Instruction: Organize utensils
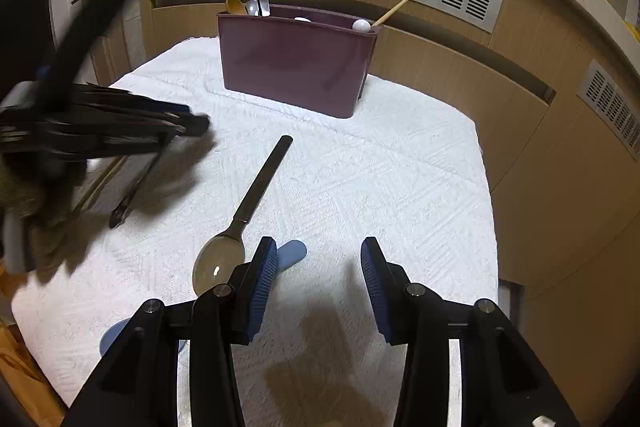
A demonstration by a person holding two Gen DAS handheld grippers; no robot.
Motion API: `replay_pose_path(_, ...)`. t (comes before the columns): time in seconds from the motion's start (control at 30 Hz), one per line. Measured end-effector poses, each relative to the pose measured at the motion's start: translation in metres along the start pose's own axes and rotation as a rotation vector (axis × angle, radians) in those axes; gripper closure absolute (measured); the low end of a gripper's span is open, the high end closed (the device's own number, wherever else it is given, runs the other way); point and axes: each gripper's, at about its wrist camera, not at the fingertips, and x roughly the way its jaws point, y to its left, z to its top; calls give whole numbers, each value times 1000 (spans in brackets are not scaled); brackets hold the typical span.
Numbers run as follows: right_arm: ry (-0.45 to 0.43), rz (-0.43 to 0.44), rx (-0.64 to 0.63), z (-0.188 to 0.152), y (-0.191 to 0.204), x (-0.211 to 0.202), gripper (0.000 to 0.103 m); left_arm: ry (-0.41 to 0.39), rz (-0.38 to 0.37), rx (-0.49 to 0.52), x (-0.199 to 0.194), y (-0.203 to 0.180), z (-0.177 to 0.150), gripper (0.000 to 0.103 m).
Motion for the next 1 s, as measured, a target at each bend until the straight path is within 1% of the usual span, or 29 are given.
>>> replay_pose_path(0.13, 20, 6, 3, 9, 2, 5, 61, -112, 16, -21, -44, 10, -10, 74)
replay_pose_path(0.23, 39, 20, -8, 24, 7, 16, 61, -164, 27, -41, -67, 16, -18, 74)
replay_pose_path(0.3, 66, 44, 11, 35, 8, 27, 62, -189, 24, -58, -80, 24, -23, 74)
replay_pose_path(0.37, 94, 67, 32, 46, 10, 40, 66, -213, 19, -81, -91, 31, -25, 74)
replay_pose_path(0.47, 130, 77, 64, 63, 16, 65, 74, -228, 1, -103, -97, 40, -30, 74)
replay_pose_path(0.63, 173, 63, 123, 81, 24, 95, 74, -243, -9, -120, -100, 47, -37, 74)
replay_pose_path(0.73, 209, 50, 165, 84, 28, 110, 74, -240, -18, -138, -101, 54, -40, 74)
replay_pose_path(0.8, 206, 39, 179, 83, 29, 113, 75, -236, -19, -149, -100, 58, -42, 74)
replay_pose_path(0.83, 206, 36, 174, 83, 30, 113, 77, -235, -20, -153, -100, 58, -43, 74)
replay_pose_path(0.87, 205, 37, 172, 82, 30, 111, 88, -234, -20, -159, -100, 59, -43, 74)
replay_pose_path(0.9, 206, 42, 165, 82, 30, 111, 91, -234, -21, -161, -101, 59, -43, 74)
replay_pose_path(1.0, 198, 59, 160, 79, 29, 105, 91, -234, -23, -156, -101, 56, -42, 74)
